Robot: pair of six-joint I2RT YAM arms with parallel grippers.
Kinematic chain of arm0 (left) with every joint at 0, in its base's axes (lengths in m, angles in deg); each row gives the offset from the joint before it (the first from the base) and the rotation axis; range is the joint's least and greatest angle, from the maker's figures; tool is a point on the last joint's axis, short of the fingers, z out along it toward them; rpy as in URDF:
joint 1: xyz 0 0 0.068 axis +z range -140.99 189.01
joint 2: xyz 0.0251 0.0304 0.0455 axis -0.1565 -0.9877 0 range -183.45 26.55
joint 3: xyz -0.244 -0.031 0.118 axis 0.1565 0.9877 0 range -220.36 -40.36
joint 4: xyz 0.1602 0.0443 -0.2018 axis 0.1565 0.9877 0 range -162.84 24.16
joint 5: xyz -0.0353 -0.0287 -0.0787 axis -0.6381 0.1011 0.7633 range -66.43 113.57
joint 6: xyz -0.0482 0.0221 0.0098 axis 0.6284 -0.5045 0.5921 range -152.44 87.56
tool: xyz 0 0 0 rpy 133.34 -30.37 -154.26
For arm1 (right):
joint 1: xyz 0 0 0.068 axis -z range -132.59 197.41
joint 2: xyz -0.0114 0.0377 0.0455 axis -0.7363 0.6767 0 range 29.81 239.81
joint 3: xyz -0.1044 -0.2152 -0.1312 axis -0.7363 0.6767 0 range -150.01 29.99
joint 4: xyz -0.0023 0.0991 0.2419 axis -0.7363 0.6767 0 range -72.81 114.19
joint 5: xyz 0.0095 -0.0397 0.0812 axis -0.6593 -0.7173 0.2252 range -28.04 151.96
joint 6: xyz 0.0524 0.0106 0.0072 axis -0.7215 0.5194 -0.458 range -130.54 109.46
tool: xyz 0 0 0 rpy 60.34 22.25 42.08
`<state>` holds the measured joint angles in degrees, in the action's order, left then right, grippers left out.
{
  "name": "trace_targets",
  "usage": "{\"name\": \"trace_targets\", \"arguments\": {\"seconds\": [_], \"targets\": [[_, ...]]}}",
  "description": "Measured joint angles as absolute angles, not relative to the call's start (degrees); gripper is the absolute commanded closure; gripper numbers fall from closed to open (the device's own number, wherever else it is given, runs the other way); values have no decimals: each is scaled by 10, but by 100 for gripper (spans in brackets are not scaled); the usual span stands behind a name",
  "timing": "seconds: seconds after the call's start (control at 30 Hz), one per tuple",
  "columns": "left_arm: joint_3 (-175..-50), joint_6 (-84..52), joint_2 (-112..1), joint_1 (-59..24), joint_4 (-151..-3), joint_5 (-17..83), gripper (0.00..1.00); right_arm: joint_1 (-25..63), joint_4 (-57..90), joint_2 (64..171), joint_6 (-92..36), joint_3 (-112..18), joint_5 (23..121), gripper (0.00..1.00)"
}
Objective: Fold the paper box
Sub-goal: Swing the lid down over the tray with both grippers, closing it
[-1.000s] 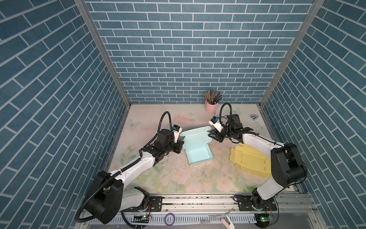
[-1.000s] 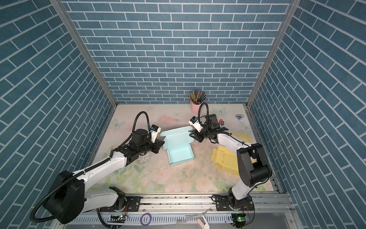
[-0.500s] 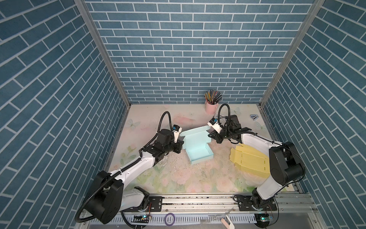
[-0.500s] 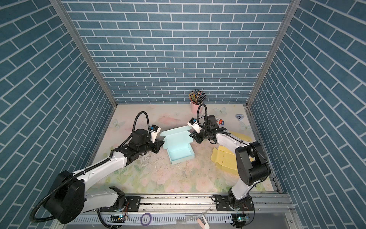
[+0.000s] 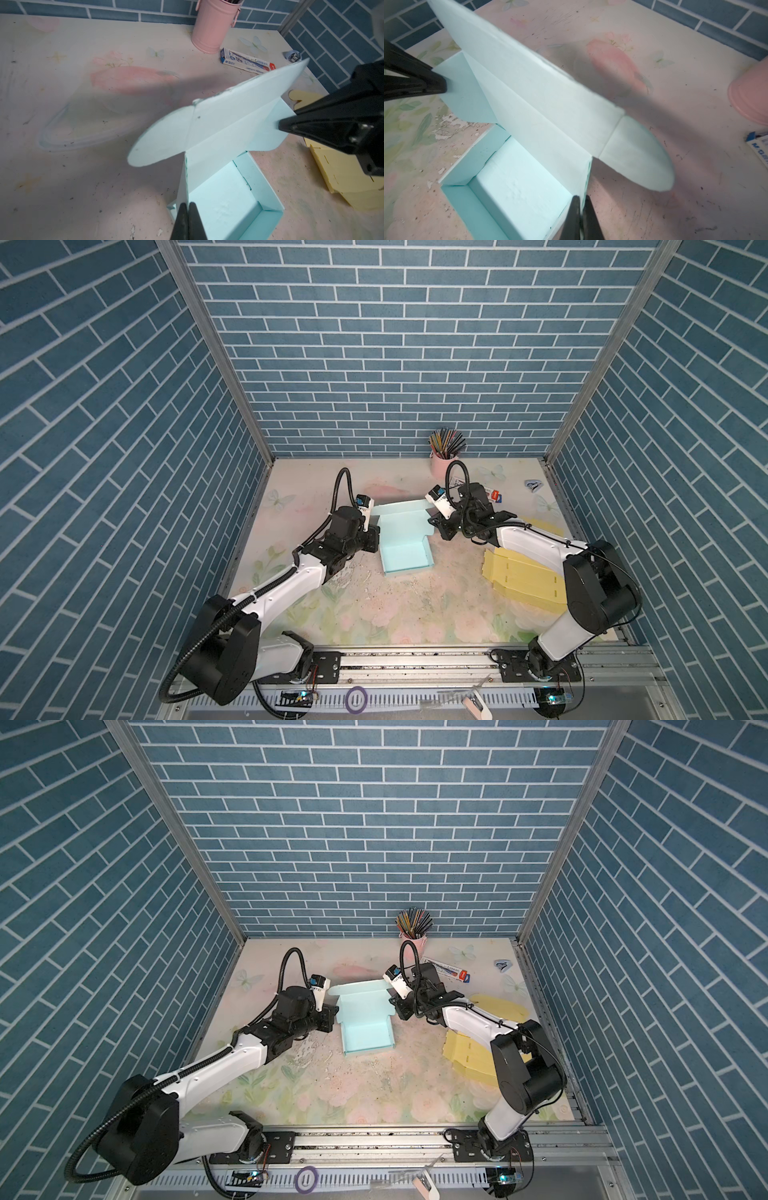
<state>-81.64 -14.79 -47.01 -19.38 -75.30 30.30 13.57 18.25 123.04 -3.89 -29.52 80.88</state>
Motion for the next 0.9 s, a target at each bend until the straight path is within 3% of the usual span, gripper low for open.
{"name": "trace_targets", "arguments": {"seconds": [0.43, 0.9], "targets": [[-855, -111, -548, -227, -805, 171, 97, 71, 150, 1264, -148, -339, 632, 89], [-834, -118, -586, -256, -889, 110, 97, 54, 81, 1292, -148, -308, 563, 87]]}}
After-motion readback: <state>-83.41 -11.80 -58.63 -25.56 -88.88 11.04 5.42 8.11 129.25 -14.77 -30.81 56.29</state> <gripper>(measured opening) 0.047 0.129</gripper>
